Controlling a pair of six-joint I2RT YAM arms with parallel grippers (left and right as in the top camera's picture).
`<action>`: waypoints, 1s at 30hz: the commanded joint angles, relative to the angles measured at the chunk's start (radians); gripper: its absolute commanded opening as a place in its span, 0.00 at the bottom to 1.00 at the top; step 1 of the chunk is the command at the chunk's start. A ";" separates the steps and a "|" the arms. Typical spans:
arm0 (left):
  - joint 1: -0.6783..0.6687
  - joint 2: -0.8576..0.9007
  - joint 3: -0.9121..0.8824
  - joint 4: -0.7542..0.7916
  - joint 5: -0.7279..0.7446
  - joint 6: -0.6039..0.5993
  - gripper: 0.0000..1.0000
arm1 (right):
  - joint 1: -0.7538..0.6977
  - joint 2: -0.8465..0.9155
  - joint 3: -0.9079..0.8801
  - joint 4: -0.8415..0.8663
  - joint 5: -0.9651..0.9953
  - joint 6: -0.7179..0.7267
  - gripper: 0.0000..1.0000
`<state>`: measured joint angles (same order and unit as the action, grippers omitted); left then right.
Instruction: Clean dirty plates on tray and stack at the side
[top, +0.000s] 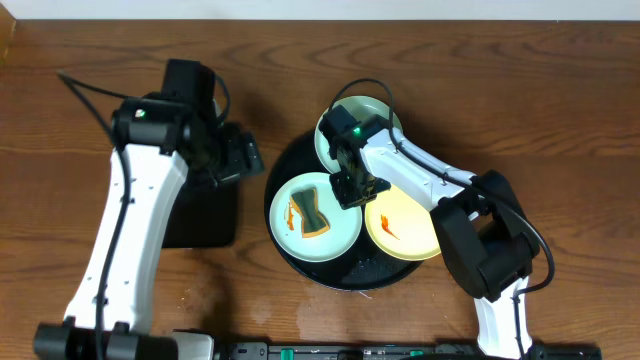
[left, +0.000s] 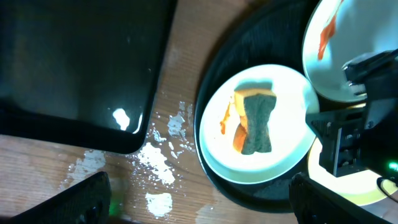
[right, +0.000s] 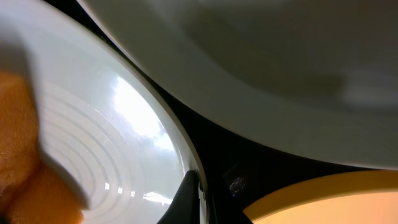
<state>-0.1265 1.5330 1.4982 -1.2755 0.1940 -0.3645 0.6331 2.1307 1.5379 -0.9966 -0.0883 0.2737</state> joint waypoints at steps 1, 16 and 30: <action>-0.015 0.053 -0.018 -0.003 0.056 0.027 0.88 | 0.012 0.010 -0.003 0.021 -0.021 0.019 0.01; -0.130 0.247 -0.023 0.008 0.214 0.027 0.65 | 0.012 0.010 -0.003 0.035 -0.021 0.059 0.01; -0.128 0.259 -0.113 0.109 0.272 0.027 0.72 | 0.012 0.010 -0.003 0.036 -0.022 0.090 0.01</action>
<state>-0.2619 1.7817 1.4425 -1.1950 0.4191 -0.3393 0.6334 2.1304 1.5379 -0.9810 -0.1040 0.3363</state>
